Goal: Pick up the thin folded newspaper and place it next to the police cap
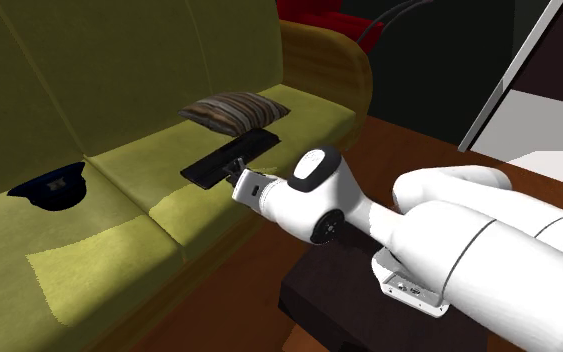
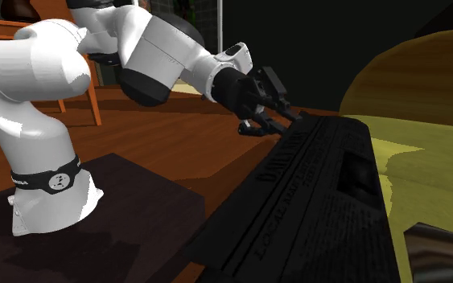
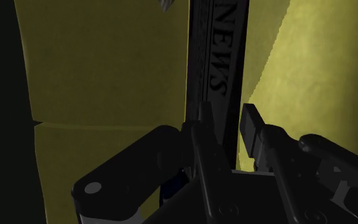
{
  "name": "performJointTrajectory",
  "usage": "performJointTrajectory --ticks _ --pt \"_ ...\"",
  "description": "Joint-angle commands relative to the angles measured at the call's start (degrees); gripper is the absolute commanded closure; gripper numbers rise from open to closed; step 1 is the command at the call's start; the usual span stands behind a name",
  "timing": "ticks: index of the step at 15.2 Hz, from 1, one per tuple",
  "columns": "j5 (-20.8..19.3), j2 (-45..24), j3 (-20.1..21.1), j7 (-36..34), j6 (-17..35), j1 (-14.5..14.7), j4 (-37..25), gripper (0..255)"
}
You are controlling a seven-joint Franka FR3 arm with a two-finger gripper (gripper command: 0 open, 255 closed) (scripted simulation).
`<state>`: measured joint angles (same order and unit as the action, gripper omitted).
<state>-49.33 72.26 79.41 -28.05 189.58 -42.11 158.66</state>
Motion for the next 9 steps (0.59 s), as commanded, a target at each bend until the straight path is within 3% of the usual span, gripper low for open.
performJointTrajectory --ticks 1,9 --pt "-1.0 -1.66 -2.15 1.42 -1.17 1.01 0.04 255" --pt "-3.85 -8.13 -10.19 7.2 -6.47 5.46 -0.72 255"
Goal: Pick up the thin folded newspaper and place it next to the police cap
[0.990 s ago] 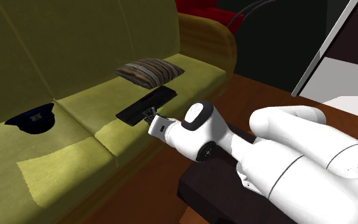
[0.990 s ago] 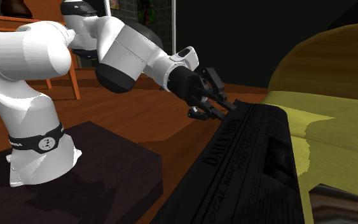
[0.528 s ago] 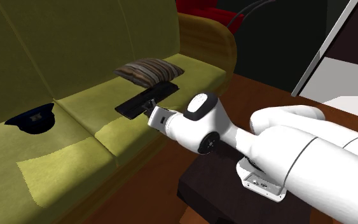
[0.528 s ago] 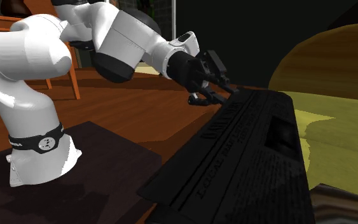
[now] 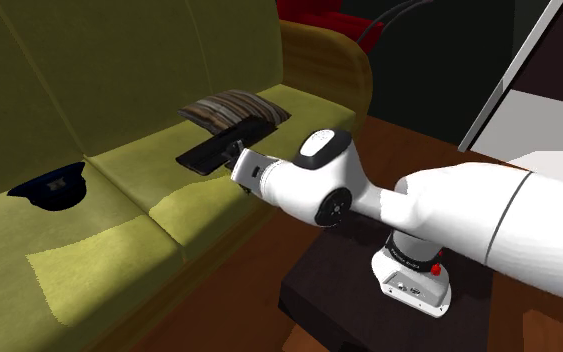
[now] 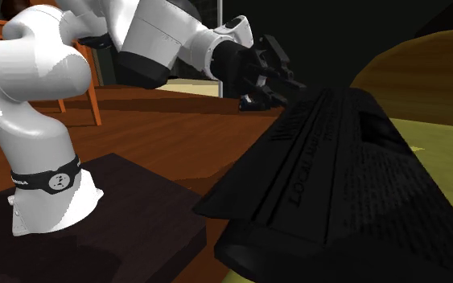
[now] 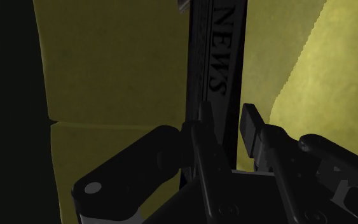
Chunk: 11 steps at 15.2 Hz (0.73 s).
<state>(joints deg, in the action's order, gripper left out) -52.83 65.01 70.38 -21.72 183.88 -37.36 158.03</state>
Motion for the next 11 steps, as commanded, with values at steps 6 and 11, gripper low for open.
performJointTrajectory --ticks 6,11 --pt "-1.36 -5.41 -7.3 5.8 -5.31 5.04 -1.06 255" --pt "-1.28 -7.61 -2.93 5.53 -4.04 -3.56 -7.89 255"
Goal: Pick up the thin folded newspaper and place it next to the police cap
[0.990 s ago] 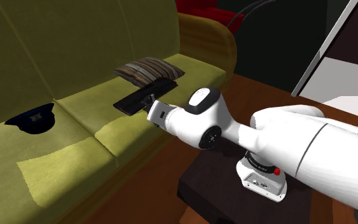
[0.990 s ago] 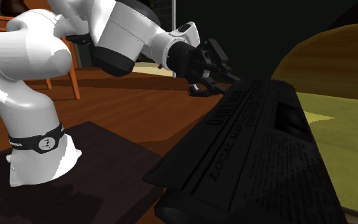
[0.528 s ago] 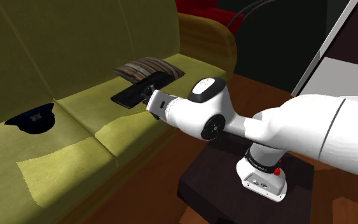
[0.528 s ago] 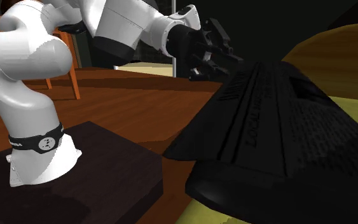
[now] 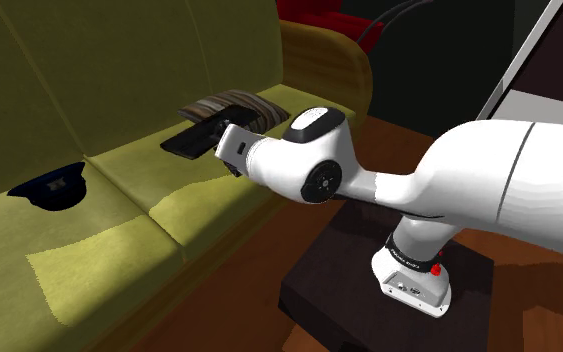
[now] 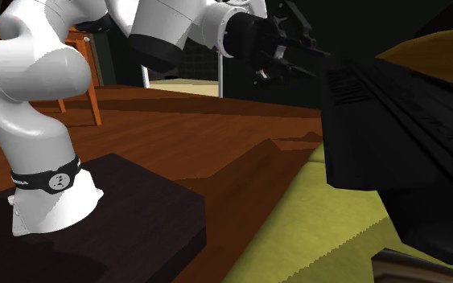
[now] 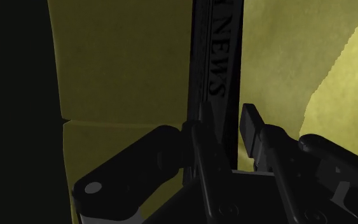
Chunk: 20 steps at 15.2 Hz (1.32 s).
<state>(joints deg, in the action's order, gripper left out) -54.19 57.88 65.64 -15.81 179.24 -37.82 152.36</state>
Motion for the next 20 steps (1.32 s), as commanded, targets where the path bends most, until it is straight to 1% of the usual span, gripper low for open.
performJointTrajectory --ticks 1,6,11,12,20 --pt "0.21 -0.97 3.56 -0.62 0.97 -6.02 -4.46 255" --pt "1.38 -3.71 12.2 -0.55 0.78 -19.55 -16.04 255" --pt "3.03 -6.62 21.59 1.34 -1.9 -32.61 -28.4 255" --pt "3.8 -7.57 25.43 2.5 -3.33 -37.57 -33.21 255" --pt "4.97 -0.64 27.19 -2.63 0.53 -39.44 -32.31 255"
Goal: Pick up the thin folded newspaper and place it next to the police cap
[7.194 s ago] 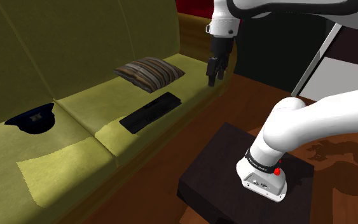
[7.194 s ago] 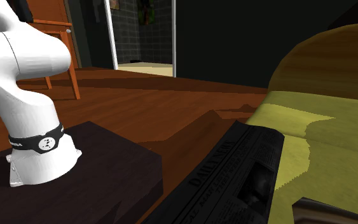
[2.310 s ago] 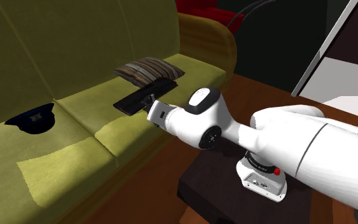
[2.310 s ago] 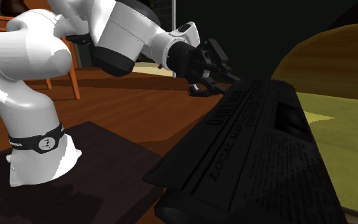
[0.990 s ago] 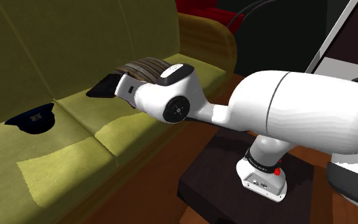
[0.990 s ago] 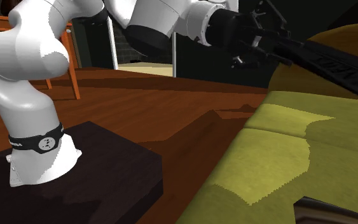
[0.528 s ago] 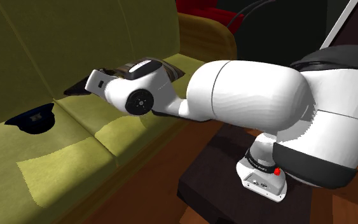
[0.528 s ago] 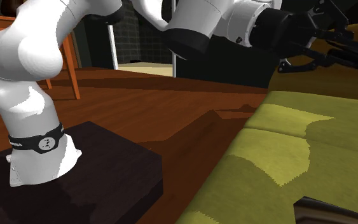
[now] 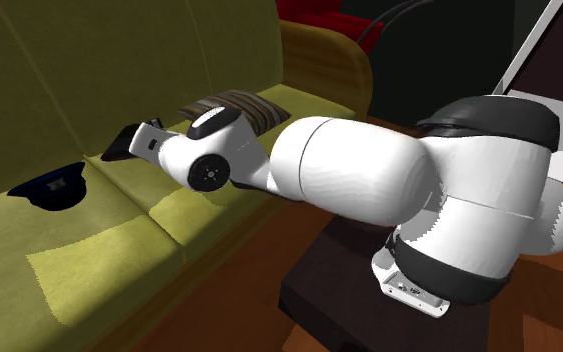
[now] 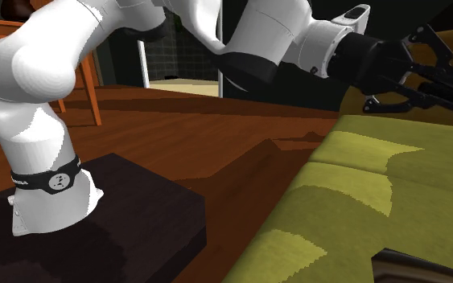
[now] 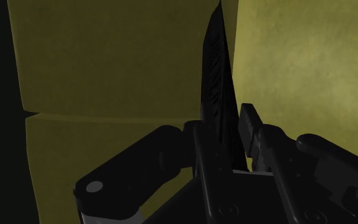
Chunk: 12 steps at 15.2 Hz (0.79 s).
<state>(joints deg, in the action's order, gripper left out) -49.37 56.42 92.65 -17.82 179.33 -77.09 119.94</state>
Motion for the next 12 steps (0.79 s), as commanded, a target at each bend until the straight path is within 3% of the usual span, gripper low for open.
performJointTrajectory --ticks 1,12 --pt "0.32 1.69 0.4 -1.25 0.88 -0.37 0.18 255" --pt "2.9 11.16 2.96 -7.59 5.02 -2.25 0.39 255"
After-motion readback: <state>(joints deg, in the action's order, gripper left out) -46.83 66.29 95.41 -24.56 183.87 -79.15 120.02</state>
